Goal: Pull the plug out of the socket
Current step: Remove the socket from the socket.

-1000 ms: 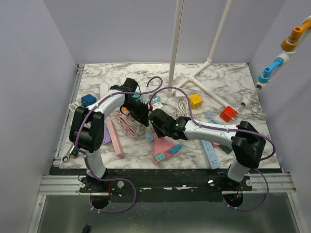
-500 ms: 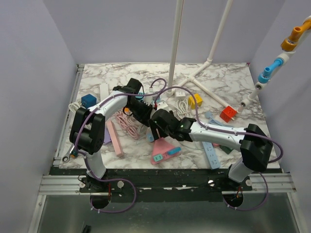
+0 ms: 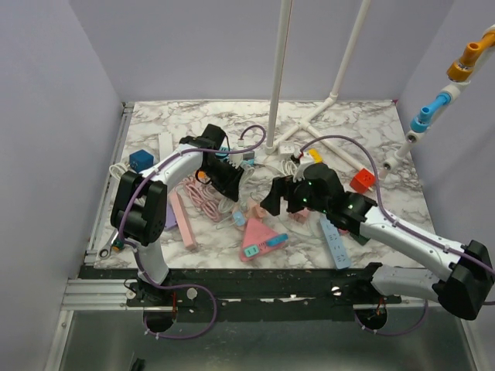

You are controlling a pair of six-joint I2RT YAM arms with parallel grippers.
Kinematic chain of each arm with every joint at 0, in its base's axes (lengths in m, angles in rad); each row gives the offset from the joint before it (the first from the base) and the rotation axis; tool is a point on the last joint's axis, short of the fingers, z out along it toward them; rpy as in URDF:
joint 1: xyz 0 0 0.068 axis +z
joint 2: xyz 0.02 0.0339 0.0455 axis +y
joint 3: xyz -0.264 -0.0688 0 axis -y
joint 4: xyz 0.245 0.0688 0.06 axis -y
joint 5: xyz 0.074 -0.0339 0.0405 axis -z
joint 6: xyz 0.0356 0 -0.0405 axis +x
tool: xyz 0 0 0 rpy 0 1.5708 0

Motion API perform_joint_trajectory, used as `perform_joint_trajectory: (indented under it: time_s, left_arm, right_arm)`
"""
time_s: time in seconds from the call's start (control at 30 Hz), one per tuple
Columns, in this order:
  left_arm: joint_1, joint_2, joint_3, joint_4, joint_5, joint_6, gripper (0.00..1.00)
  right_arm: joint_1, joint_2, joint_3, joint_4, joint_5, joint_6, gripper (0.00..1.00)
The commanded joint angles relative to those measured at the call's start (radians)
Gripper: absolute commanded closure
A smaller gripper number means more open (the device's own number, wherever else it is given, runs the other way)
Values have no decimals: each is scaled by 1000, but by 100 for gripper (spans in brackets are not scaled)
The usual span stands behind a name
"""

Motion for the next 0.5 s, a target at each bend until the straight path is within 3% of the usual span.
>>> perform_joint_trajectory:
  time_s: [0.0, 0.2, 0.47]
  left_arm:
    - [5, -37, 46, -21, 22, 53, 100]
    - [5, -33, 73, -45, 30, 54, 100]
    - [5, -10, 107, -75, 22, 58, 100]
  right_arm:
    - [-43, -25, -155, 100, -248, 48, 0]
    - [-90, 58, -334, 373, -450, 105, 2]
    - [-116, 265, -393, 707, -601, 127, 3]
